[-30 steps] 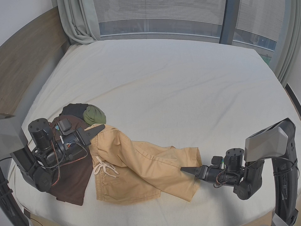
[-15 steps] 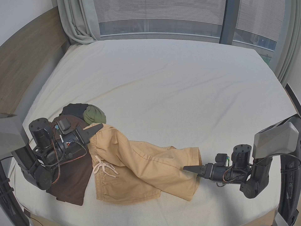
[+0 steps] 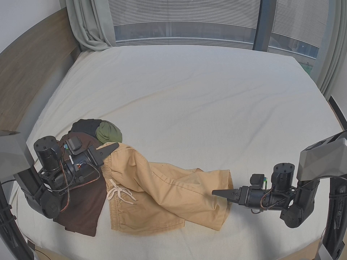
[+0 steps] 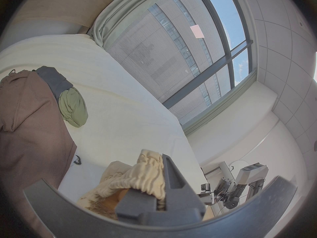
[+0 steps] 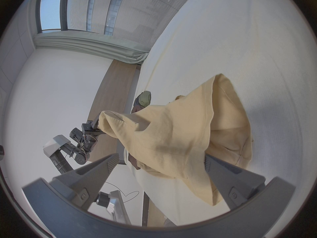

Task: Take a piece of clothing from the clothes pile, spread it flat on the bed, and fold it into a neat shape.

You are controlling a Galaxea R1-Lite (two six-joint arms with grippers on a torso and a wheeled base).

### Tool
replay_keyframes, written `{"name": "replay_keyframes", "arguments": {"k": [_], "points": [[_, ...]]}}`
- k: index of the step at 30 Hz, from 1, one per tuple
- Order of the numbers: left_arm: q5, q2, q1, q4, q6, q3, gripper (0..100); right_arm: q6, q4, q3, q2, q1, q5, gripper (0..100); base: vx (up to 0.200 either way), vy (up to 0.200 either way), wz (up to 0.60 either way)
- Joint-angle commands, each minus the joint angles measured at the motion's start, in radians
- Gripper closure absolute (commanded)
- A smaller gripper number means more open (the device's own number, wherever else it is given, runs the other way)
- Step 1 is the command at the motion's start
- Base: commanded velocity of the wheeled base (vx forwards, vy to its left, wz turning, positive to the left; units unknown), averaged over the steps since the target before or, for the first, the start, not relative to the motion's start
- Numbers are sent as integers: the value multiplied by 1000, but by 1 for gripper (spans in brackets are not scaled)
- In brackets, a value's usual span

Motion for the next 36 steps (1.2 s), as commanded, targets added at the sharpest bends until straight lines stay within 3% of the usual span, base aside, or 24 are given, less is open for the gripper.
{"name": "replay_keyframes", "arguments": {"k": [1, 13, 14, 27, 36], "points": [[-1, 0, -2, -2, 0, 1, 100, -14, -2, -46, 89, -2, -1, 0, 0, 0, 0], [-1, -4, -2, -2, 0, 3, 100, -59, -2, -96, 148, -5, -7, 0, 0, 0, 0], [-1, -3, -4, 0, 0, 1, 100, -59, -3, -99, 148, -8, -9, 100, 0, 0, 0], [-1, 19, -1, -2, 0, -2, 100, -56, 0, -56, 47, -85, 7, 100, 0, 0, 0], [1, 52, -4, -2, 0, -8, 100, -54, 3, -12, -42, -189, 151, 100, 0, 0, 0]]}}
